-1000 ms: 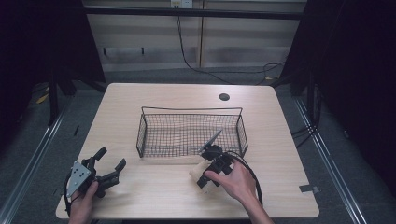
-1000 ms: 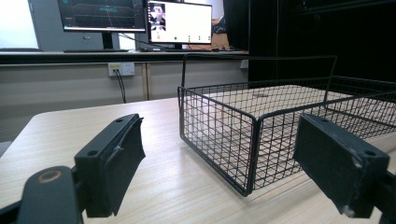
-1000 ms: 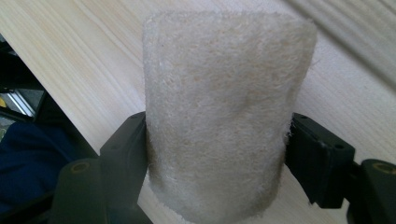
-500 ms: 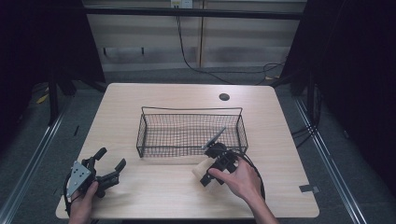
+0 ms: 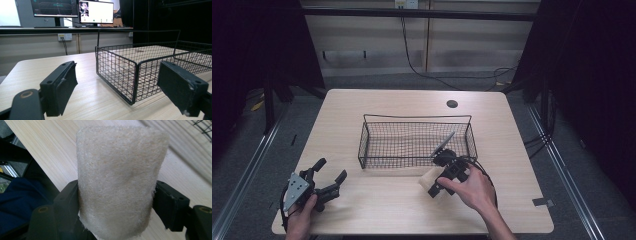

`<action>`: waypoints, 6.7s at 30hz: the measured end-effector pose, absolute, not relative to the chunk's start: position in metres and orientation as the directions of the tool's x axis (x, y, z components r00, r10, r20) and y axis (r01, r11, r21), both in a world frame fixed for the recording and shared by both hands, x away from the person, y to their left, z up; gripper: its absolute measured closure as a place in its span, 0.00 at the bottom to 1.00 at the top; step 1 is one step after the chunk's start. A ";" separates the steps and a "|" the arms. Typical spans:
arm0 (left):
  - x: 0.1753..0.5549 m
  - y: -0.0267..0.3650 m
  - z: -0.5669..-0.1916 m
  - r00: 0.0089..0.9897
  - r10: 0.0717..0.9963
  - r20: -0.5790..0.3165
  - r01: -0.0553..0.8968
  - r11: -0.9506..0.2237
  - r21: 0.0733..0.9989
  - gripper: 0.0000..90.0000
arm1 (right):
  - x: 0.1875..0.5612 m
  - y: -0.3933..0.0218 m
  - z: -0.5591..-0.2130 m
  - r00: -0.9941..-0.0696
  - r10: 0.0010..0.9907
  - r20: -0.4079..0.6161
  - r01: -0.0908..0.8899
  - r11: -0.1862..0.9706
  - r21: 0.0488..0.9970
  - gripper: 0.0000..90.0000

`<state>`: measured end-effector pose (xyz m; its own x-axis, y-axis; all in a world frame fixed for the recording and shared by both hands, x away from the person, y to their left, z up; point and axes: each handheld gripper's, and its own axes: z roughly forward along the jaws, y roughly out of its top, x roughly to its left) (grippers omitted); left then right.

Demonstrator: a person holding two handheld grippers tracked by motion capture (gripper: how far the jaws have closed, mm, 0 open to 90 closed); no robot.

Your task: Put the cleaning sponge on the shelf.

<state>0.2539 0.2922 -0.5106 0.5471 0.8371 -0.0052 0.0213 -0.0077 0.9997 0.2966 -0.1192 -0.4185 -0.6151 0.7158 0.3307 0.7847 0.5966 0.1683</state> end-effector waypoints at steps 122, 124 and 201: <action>0.254 0.292 -0.511 0.547 0.837 -0.006 0.021 -0.007 1.000 0.17 | 0.412 -0.178 -0.389 -0.345 0.895 0.283 0.938 0.317 0.141 0.31; 0.254 0.292 -0.511 0.547 0.837 -0.005 0.021 -0.008 1.000 0.17 | 0.412 -0.178 -0.391 -0.333 0.899 0.285 0.942 0.306 0.134 0.31; 0.254 0.292 -0.511 0.547 0.837 -0.006 0.021 -0.007 1.000 0.17 | 0.411 -0.164 -0.443 -0.116 0.989 0.091 0.993 0.116 0.001 0.27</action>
<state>0.2539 0.2921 -0.5106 0.5475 0.8368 -0.0056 0.0214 -0.0073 0.9997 0.4110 -0.1643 -0.4435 -0.1156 0.9891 0.0911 0.9933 0.1160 0.0014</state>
